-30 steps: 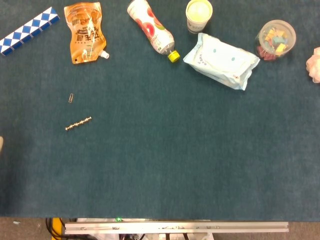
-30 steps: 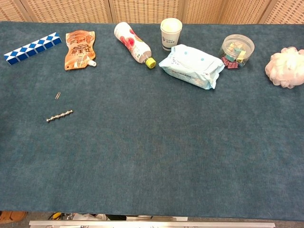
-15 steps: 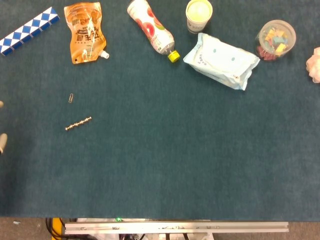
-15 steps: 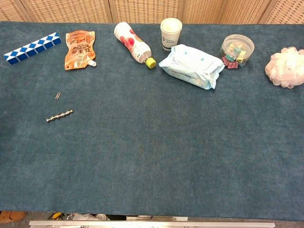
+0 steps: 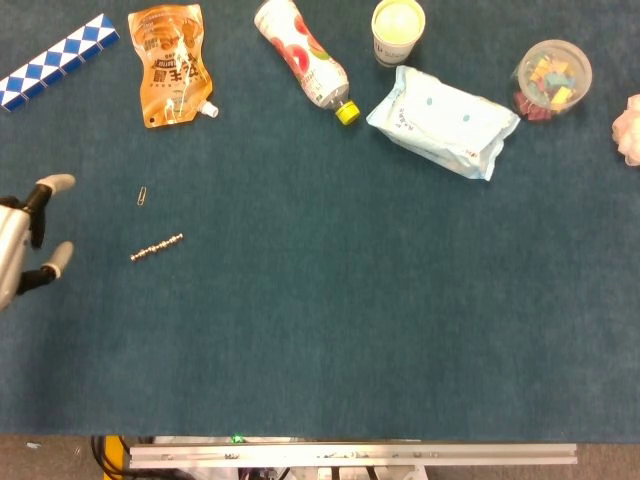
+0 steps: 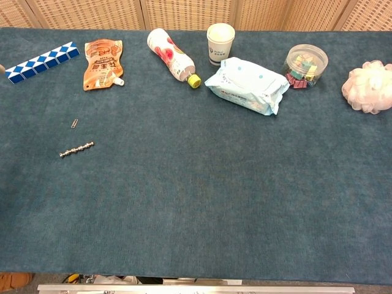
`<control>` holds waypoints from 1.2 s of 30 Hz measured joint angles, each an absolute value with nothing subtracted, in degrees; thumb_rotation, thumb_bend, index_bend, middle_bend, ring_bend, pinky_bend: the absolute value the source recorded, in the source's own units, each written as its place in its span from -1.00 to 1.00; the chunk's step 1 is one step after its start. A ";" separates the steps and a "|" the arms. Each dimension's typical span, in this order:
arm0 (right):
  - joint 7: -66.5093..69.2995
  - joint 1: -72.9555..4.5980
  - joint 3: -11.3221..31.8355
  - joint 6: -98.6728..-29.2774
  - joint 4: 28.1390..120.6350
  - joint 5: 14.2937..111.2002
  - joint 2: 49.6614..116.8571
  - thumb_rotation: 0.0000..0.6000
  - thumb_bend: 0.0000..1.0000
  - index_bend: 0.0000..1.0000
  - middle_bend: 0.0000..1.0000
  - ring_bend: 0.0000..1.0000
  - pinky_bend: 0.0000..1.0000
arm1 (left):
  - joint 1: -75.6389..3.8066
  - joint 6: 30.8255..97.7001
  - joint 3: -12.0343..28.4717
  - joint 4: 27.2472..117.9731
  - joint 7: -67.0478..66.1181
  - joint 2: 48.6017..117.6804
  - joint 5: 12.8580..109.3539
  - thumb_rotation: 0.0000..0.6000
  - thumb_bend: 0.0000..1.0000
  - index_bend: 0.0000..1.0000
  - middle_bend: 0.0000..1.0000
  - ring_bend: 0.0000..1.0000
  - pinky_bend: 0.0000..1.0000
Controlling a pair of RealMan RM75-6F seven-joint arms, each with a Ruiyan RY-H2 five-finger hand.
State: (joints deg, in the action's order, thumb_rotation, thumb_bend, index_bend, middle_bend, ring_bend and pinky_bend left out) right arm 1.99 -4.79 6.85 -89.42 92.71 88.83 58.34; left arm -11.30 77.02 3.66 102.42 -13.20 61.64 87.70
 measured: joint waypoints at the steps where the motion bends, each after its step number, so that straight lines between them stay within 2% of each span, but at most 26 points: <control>1: 2.16 -4.81 6.82 -89.35 92.57 88.78 58.40 1.00 -0.60 -0.02 0.03 -0.16 -0.09 | -11.71 76.21 3.81 102.76 -13.84 61.82 86.98 1.00 -0.51 -0.20 0.86 0.78 0.88; 4: 2.72 -4.85 6.65 -89.06 92.08 88.62 58.61 1.00 -0.60 -0.02 0.03 -0.16 -0.10 | -13.24 73.30 4.33 103.98 -16.25 62.66 83.97 1.00 -0.51 -0.14 0.99 0.90 0.97; 8: 3.28 -4.76 6.44 -88.93 91.43 88.38 58.79 1.00 -0.60 -0.02 0.04 -0.16 -0.10 | -15.47 69.93 5.08 105.24 -19.48 64.45 79.83 1.00 -0.51 -0.15 1.00 0.99 1.00; 16: 4.42 -4.42 6.20 -88.84 90.39 87.79 58.71 1.00 -0.60 -0.02 0.03 -0.16 -0.10 | -19.61 64.95 6.02 106.77 -25.77 68.43 72.22 1.00 -0.51 -0.16 1.00 1.00 1.00; 25: 5.81 -4.44 5.93 -88.21 89.24 87.46 58.86 1.00 -0.60 -0.02 0.04 -0.16 -0.10 | -23.45 64.39 6.25 105.75 -37.27 76.38 61.85 1.00 -0.51 -0.10 1.00 1.00 1.00; 28: 6.27 -4.47 5.84 -88.06 88.74 87.38 59.11 1.00 -0.60 -0.02 0.04 -0.16 -0.10 | -24.36 64.77 6.34 104.58 -39.01 78.98 58.19 1.00 -0.51 -0.03 1.00 1.00 1.00; 36: 6.92 -4.11 5.67 -88.23 88.07 87.05 59.30 1.00 -0.60 -0.02 0.04 -0.16 -0.10 | -26.94 65.19 6.67 100.60 -41.45 84.08 51.16 1.00 -0.51 -0.02 1.00 1.00 1.00</control>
